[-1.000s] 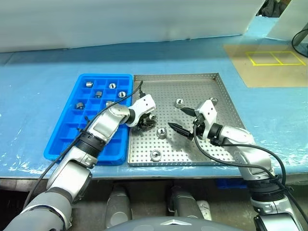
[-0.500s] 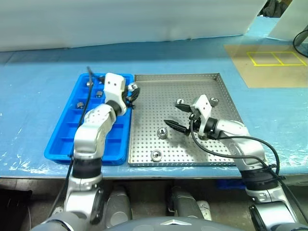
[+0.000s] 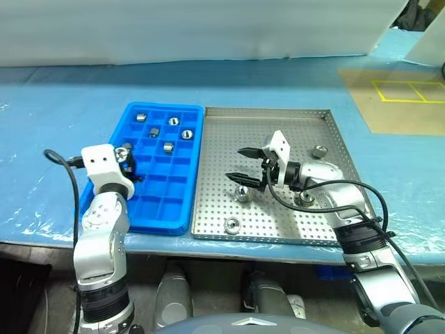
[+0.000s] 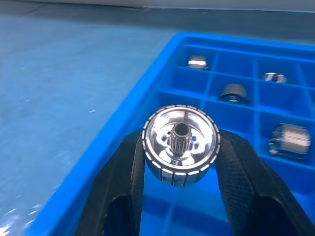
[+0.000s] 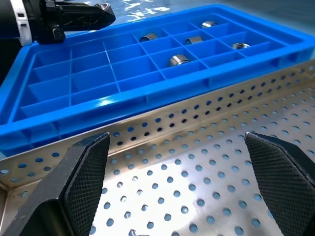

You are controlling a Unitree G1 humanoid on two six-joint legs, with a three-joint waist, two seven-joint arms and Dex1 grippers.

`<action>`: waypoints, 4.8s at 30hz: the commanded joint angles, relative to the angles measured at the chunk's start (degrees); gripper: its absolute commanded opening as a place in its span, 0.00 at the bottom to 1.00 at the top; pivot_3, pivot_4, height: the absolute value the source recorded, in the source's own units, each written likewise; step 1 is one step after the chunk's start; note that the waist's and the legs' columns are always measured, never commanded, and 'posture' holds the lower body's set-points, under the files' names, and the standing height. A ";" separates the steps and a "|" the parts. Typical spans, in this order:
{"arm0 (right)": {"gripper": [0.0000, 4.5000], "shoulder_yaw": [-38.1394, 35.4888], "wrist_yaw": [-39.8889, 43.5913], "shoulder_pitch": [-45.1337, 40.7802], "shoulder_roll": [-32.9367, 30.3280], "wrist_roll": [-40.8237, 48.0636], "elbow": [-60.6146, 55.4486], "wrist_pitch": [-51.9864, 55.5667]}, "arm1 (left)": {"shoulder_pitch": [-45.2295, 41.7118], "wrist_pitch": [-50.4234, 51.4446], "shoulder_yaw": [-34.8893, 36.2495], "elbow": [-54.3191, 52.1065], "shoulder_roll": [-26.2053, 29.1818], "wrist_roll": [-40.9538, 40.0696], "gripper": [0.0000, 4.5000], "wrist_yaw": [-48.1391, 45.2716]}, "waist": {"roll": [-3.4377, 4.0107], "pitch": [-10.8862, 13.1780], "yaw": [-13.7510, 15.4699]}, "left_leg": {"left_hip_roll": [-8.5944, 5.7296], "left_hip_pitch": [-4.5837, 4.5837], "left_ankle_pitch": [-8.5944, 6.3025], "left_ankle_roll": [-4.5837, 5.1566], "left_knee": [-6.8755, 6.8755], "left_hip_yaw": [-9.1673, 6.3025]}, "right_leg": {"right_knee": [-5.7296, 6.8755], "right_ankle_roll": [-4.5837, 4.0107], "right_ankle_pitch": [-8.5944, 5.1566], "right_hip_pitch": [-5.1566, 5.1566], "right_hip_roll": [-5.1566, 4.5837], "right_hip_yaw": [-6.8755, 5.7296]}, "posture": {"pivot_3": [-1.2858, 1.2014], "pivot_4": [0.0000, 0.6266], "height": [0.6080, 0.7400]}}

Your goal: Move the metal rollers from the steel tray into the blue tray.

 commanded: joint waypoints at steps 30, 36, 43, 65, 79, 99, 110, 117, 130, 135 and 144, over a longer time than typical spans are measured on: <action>1.00 -6.73 -0.17 9.56 -7.72 6.89 -16.09 9.36 | -10.82 -2.32 -14.29 5.58 4.91 -13.39 0.99 -19.44 | -0.04 0.02 -0.65 | -0.02 0.03 -0.01 0.01 -0.02 0.04 | 0.00 0.02 0.00 -0.02 0.02 0.09 | 0.48 0.24 1.00; 1.00 -9.18 -3.23 14.82 -10.13 8.16 -22.11 12.49 | -16.84 -3.17 -21.72 14.51 13.25 -15.86 0.99 -34.88 | -0.02 0.01 -2.24 | -0.04 0.16 0.03 -0.06 -0.05 0.10 | 0.06 0.04 0.01 0.00 0.04 0.19 | 0.44 0.24 1.00; 1.00 -11.59 -7.08 20.82 -10.84 9.27 -27.81 14.59 | -22.17 -3.39 -29.51 22.48 20.91 -15.26 0.99 -47.86 | 0.01 0.00 -4.07 | -0.03 0.21 0.08 -0.14 -0.08 0.17 | 0.07 0.03 0.01 -0.01 0.06 0.25 | 0.40 0.24 1.00; 1.00 -13.82 -13.47 26.78 -11.77 11.69 -34.18 16.88 | -26.73 -12.65 -40.46 38.12 21.33 -4.72 0.95 -57.23 | 0.05 -0.03 -6.55 | -0.05 0.42 0.02 -0.04 0.05 0.22 | 0.12 0.04 0.01 0.22 0.06 0.33 | 0.36 0.24 1.00; 1.00 -12.58 -13.58 25.71 -11.81 11.10 -32.44 15.84 | -25.12 -5.88 -34.78 36.29 17.58 -9.61 0.37 -55.78 | 0.07 -0.04 -6.58 | -0.04 0.39 -0.05 0.08 0.19 0.22 | 0.12 0.04 0.01 0.25 0.05 0.32 | 0.37 0.24 1.00; 1.00 -0.82 -0.94 7.87 -8.88 6.78 -13.06 8.59 | -5.02 -3.52 -9.93 2.97 2.59 -2.13 0.37 -7.23 | 0.02 0.00 -4.24 | 0.00 0.09 -0.12 0.18 0.31 0.05 | 0.03 0.03 0.01 0.19 0.01 0.08 | 0.53 0.24 1.00; 1.00 1.66 4.08 2.38 -6.65 4.32 -6.48 5.69 | -5.08 -1.85 -5.09 7.73 4.53 -1.54 0.37 -2.14 | 0.01 0.00 -0.18 | 0.00 0.01 -0.12 0.19 0.38 -0.03 | 0.05 0.03 0.01 0.15 -0.01 0.03 | 0.56 0.24 1.00; 1.00 0.78 3.68 3.06 -6.73 4.14 -7.36 5.89 | -6.09 -0.15 -6.78 11.44 4.76 -1.44 0.59 -1.86 | 0.01 0.00 0.03 | 0.01 0.00 -0.12 0.18 0.41 -0.03 | 0.13 0.03 0.01 0.12 -0.01 0.03 | 0.55 0.24 1.00; 1.00 -3.49 -0.83 9.68 -8.49 5.48 -14.05 8.71 | -16.62 -4.76 -17.66 10.98 10.00 -15.52 0.80 -28.51 | 0.01 0.00 -0.54 | 0.01 0.02 -0.11 0.16 0.37 0.02 | 0.16 0.03 0.01 0.07 0.00 0.08 | 0.48 0.24 1.00; 1.00 -6.21 -2.75 13.65 -10.04 7.25 -18.81 11.77 | -18.43 -7.03 -24.65 15.46 17.29 -18.53 0.80 -45.13 | 0.04 0.01 -1.69 | -0.02 0.10 -0.12 0.16 0.33 0.15 | 0.15 0.04 0.01 0.06 -0.01 0.20 | 0.45 0.24 1.00; 1.00 -9.68 -6.44 19.07 -11.55 8.84 -24.86 14.77 | -28.54 -10.53 -35.79 27.80 23.55 -15.80 0.80 -65.01 | 0.08 0.01 -3.65 | -0.02 0.21 -0.09 0.12 0.33 0.19 | 0.21 0.05 0.02 0.09 0.00 0.28 | 0.42 0.24 1.00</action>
